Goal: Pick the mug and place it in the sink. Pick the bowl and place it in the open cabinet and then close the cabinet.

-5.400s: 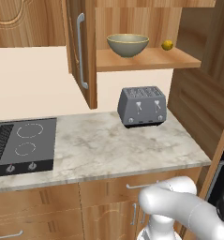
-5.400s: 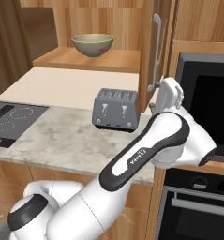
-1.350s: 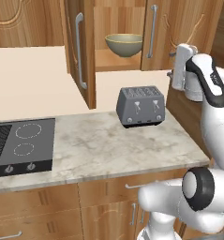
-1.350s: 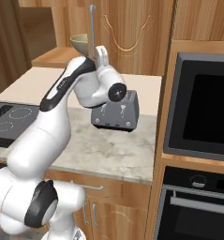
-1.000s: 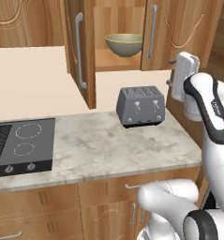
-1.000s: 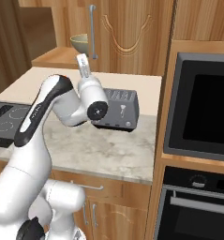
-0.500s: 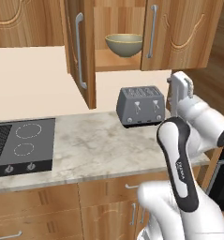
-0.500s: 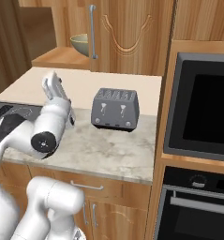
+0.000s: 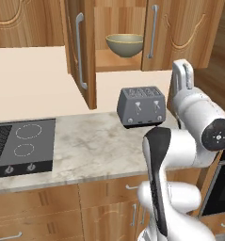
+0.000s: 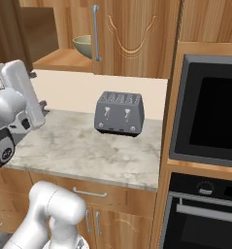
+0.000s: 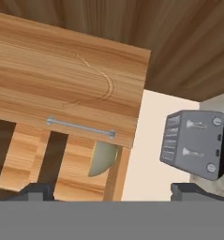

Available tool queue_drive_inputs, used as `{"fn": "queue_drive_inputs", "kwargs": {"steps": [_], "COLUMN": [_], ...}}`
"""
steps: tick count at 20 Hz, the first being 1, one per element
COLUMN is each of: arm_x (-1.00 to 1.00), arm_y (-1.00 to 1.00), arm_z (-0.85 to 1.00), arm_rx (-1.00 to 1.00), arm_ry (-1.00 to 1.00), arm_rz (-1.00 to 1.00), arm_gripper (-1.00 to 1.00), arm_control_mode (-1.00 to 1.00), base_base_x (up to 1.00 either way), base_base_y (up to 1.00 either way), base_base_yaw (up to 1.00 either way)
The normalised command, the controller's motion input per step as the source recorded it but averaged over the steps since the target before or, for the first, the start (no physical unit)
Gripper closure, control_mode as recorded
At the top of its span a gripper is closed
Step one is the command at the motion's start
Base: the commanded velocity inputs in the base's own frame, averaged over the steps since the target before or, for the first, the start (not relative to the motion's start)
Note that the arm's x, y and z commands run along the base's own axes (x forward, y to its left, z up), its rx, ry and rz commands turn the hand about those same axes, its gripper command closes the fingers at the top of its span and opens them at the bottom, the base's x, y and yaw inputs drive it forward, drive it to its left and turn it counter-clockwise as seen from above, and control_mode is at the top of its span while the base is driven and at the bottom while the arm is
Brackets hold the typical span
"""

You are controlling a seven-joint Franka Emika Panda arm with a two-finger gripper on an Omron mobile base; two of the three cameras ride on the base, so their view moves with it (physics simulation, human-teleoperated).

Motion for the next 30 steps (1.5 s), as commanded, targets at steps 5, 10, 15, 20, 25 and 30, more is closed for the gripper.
{"fn": "queue_drive_inputs", "kwargs": {"steps": [5,10,15,20,25,30], "arm_x": [-0.64,-0.13,0.00,0.00,0.00,0.23], "arm_y": [0.53,0.70,0.83,0.84,0.67,0.58], "arm_z": [0.06,-0.09,-0.16,-0.14,-0.11,-0.10], "arm_rx": [0.06,0.16,0.07,0.01,0.00,0.00], "arm_ry": [0.02,0.12,0.03,0.00,0.00,-0.03], "arm_rz": [-0.09,0.00,0.00,0.00,-0.01,-0.12], "arm_gripper": [-1.00,-1.00,-1.00,-1.00,-1.00,-1.00], "arm_control_mode": [-1.00,-1.00,-1.00,-1.00,-1.00,-1.00], "base_base_x": [0.00,0.00,0.00,0.00,0.00,0.00], "base_base_y": [0.00,0.00,0.00,0.00,0.00,0.00], "base_base_yaw": [0.00,0.00,0.00,0.00,0.00,0.00]}}
